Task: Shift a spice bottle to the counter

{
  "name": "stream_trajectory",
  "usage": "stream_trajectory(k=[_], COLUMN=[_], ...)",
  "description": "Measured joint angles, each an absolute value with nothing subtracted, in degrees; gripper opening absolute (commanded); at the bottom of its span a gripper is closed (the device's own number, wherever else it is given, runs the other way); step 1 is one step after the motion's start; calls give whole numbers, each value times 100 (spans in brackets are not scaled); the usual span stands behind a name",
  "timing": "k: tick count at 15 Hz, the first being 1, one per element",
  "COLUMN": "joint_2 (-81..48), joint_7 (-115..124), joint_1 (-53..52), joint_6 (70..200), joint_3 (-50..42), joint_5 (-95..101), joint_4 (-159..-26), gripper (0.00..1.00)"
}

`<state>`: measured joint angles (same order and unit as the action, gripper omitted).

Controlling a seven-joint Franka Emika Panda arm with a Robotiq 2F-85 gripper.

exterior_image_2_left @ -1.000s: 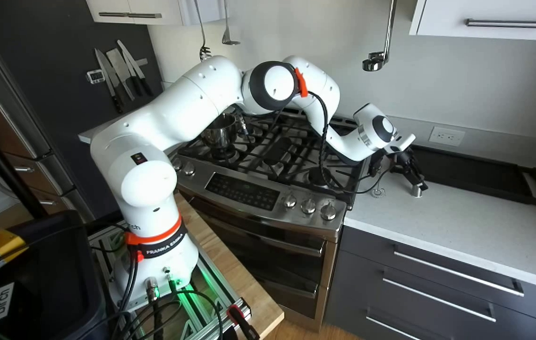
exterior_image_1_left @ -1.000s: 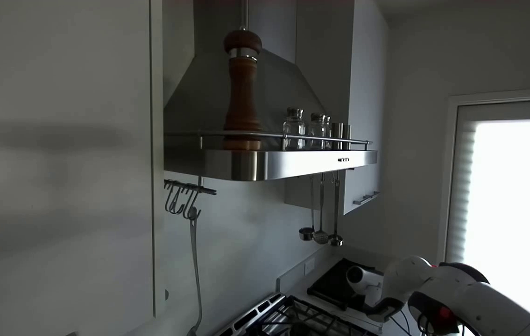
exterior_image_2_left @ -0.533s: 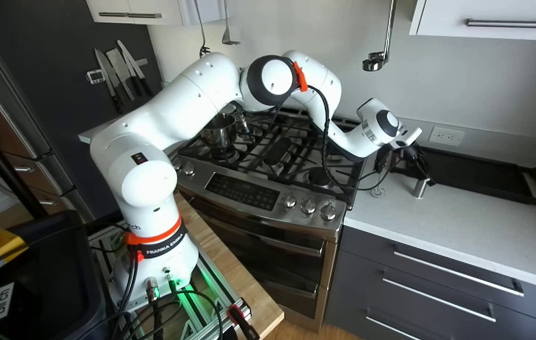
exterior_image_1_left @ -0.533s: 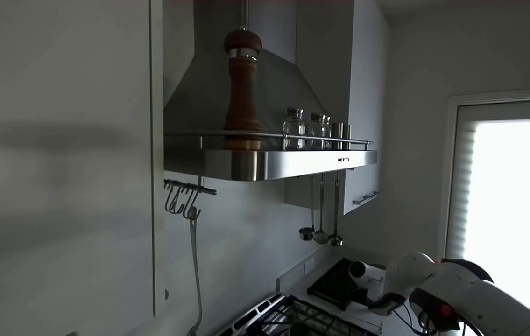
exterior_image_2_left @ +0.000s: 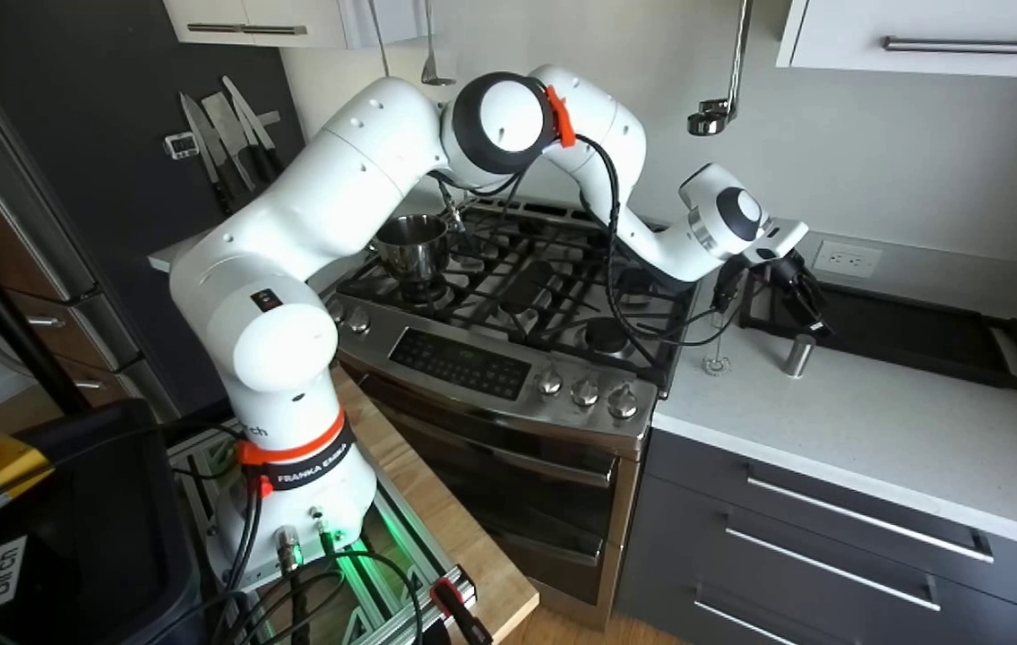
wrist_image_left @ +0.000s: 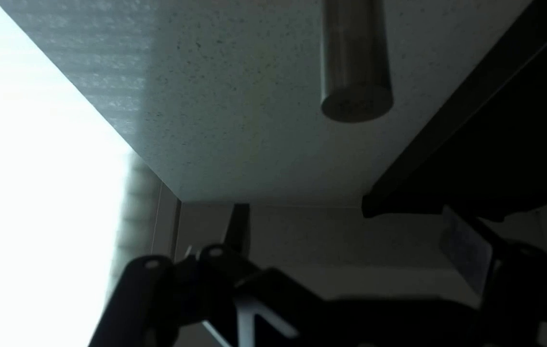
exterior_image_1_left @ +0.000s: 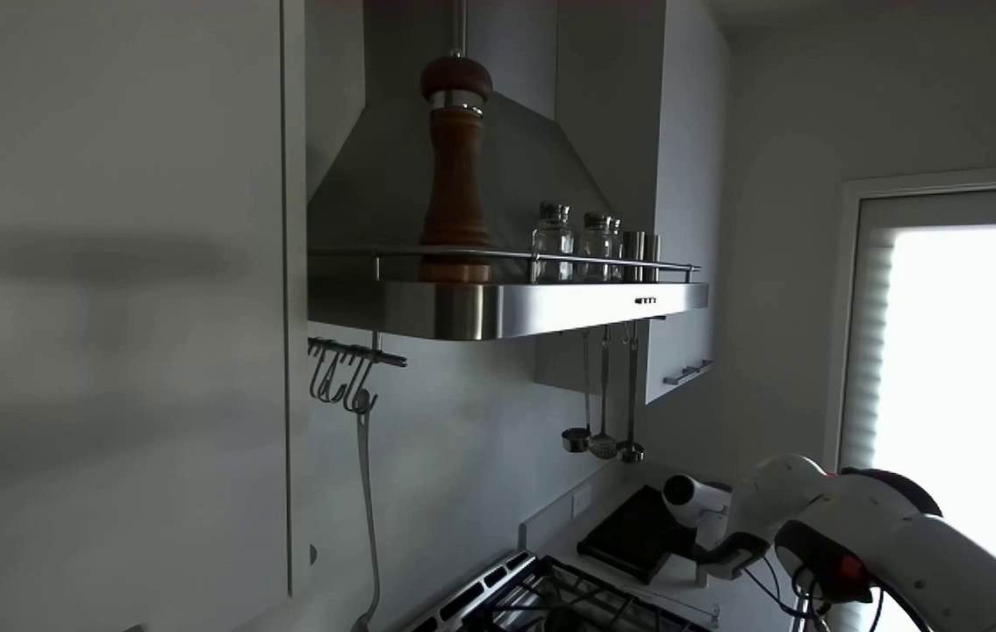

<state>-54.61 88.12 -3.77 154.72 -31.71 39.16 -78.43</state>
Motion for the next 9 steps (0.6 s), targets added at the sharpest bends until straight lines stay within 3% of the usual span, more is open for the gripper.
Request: stream_trajectory(k=[9], joint_2=[-4100], joint_7=[6889], joint_1=[-398], joint_6=[15805], joint_3=[-2976], joint_5=[3932], joint_4=[-9482], gripper=[100])
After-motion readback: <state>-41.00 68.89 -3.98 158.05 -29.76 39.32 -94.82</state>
